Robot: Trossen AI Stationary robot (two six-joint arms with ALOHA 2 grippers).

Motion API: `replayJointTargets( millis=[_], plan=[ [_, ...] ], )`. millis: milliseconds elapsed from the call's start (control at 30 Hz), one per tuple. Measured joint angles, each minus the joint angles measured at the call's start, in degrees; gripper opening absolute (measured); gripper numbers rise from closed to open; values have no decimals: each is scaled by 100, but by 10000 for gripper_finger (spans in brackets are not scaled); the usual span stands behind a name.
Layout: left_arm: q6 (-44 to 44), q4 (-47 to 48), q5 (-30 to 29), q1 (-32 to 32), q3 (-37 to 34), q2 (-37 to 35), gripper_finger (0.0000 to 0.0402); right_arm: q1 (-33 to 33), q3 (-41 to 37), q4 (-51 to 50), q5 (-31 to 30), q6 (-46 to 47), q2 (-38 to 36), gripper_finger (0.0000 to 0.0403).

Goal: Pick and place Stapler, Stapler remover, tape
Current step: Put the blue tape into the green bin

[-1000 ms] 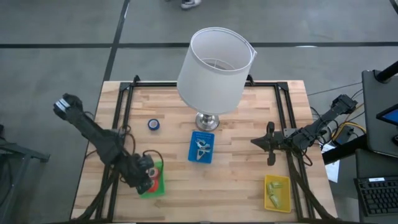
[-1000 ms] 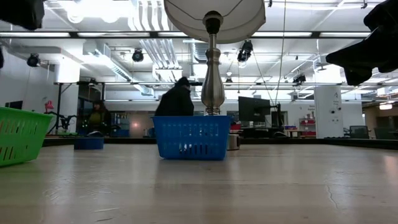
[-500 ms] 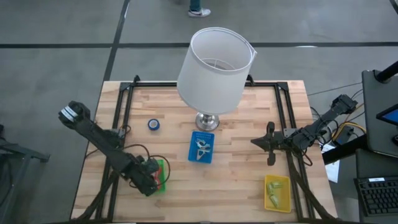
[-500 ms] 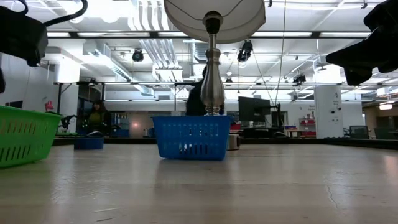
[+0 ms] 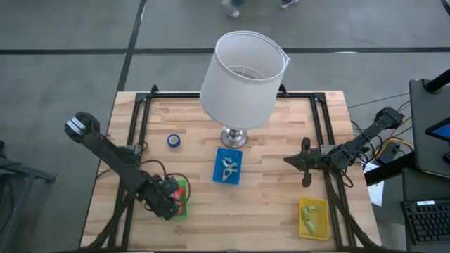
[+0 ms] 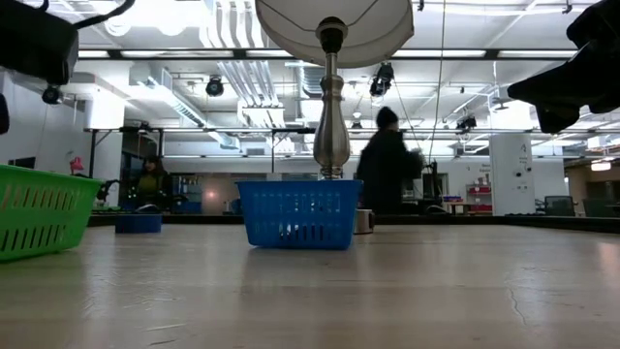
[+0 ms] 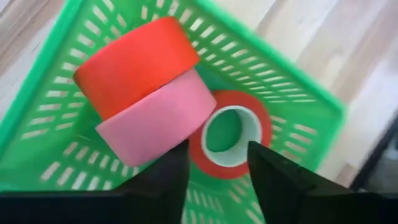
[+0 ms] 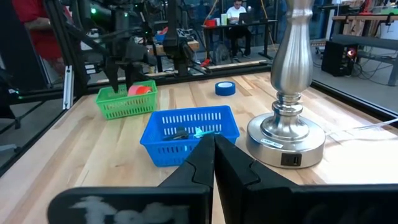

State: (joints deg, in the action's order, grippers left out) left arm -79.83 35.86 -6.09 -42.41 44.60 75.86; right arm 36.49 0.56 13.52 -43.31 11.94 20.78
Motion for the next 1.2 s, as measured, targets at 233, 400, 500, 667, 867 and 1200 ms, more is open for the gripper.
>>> replayJointTargets(
  millis=[233, 400, 500, 667, 867, 1200],
  plan=[
    [-71, 86, -285, 30, 92, -939, 208, 0, 0, -2, 2, 0, 0, 9],
    [-294, 1255, -1377, 392, 123, -1820, 203, -2, 0, -1, 0, -1, 0, 9],
    [-421, 2215, -1730, 866, 118, -2304, 197, -1, 0, -2, 0, 0, 0, 9],
    [253, 2664, -1665, 2043, 111, -2772, 188, 0, 0, -2, 0, 0, 0, 9],
    [1275, 2622, -1378, 3628, 96, -2736, 186, 0, 0, -2, 0, 0, 0, 9],
    [2706, 1852, -556, 5906, -483, -2396, 183, 0, 0, 0, 0, 0, 0, 9]
  ],
)
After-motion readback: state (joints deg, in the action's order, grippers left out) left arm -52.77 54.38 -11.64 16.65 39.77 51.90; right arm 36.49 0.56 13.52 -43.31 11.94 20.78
